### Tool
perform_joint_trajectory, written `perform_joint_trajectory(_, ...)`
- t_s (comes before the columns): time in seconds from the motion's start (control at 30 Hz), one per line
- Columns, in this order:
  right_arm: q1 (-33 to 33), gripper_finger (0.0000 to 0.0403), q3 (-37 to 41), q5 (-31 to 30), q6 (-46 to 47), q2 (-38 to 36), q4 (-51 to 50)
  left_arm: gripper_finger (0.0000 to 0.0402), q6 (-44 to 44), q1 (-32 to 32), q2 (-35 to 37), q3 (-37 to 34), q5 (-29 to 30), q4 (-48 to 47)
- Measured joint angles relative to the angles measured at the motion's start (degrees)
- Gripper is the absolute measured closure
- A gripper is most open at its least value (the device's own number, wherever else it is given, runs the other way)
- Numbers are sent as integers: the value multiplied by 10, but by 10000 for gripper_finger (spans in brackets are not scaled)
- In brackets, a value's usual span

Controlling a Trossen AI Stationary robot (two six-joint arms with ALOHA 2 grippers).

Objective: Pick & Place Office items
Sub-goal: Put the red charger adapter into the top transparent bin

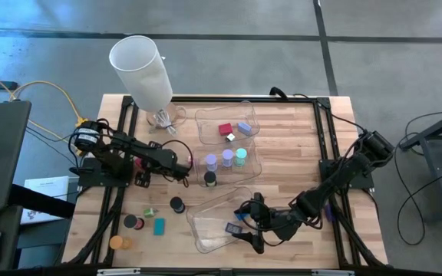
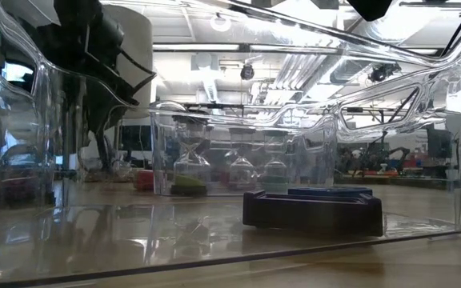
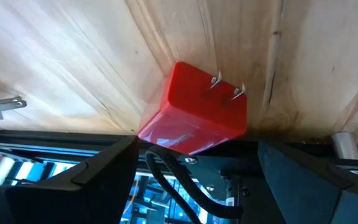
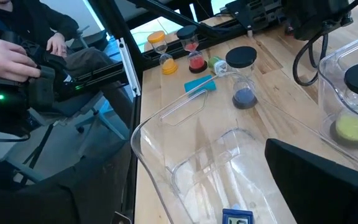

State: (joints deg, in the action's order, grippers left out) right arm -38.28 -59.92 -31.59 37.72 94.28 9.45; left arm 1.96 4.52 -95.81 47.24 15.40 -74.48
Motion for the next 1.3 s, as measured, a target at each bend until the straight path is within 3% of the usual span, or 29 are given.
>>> perform_joint_trajectory(0.67, 0, 41, 0, 0, 0, 0, 0, 83, 49, -16, 0, -73, 3, 90)
perform_joint_trajectory(0.8, 0, 41, 0, 0, 0, 0, 0, 108, 76, -13, 1, -76, -5, 107)
perform_joint_trajectory(1.0, 0, 41, 0, 0, 0, 0, 0, 194, 94, -12, 1, -78, -12, 109)
perform_joint_trajectory(1.3, 0, 41, 0, 0, 0, 0, 0, 200, 42, -12, 1, -75, -10, 83)
